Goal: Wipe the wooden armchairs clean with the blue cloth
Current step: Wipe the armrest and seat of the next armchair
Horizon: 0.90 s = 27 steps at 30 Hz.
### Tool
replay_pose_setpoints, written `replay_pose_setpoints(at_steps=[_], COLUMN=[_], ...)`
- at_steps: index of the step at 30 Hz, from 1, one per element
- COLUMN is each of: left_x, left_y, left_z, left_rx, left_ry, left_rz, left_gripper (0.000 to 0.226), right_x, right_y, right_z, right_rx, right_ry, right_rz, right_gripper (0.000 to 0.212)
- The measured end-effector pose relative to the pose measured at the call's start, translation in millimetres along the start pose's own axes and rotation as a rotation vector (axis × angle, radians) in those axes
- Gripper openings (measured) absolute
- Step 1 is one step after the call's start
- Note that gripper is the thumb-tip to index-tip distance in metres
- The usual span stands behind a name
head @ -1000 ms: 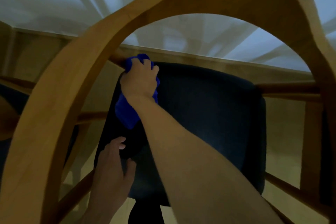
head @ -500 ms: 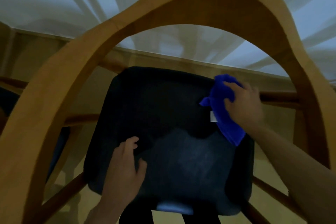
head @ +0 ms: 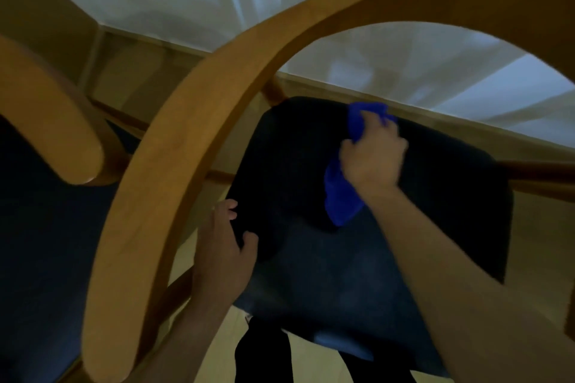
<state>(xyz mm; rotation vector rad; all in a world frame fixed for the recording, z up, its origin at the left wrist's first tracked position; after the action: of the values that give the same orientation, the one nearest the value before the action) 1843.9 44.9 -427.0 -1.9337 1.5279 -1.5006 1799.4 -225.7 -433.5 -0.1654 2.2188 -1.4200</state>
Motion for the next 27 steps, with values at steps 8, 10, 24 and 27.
replay_pose_setpoints(at_steps=[8, 10, 24, 27], left_x=[-18.0, -17.1, -53.4, -66.7], left_y=[-3.8, -1.1, -15.2, -14.6], left_z=[-37.0, -51.9, -86.3, -83.8], left_rx=[-0.051, -0.074, -0.063, -0.140], left_ry=[-0.068, -0.032, 0.005, 0.013], left_rz=[-0.046, -0.050, 0.484, 0.629], left_gripper=[0.048, 0.044, 0.018, 0.027], right_x=[-81.9, -95.6, -78.3, -60.1], right_y=[43.3, 53.8, 97.6, 97.0], right_z=[-31.0, -22.7, -153.2, -179.9], right_rx=[-0.187, -0.112, -0.405, -0.482], right_ry=[-0.809, -0.637, -1.043, -1.079], right_rz=[-0.288, -0.280, -0.519, -0.447], right_gripper=[0.063, 0.061, 0.061, 0.058])
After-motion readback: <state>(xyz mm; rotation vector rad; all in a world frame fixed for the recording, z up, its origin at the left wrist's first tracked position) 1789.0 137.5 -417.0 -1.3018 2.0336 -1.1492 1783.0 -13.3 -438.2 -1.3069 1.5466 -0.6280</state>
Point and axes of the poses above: each hand's wrist, its own z-axis towards the middle knuckle, its own y-axis out of the palm, x = y × z, the point moved 3 cm from there along z, towards the middle knuckle
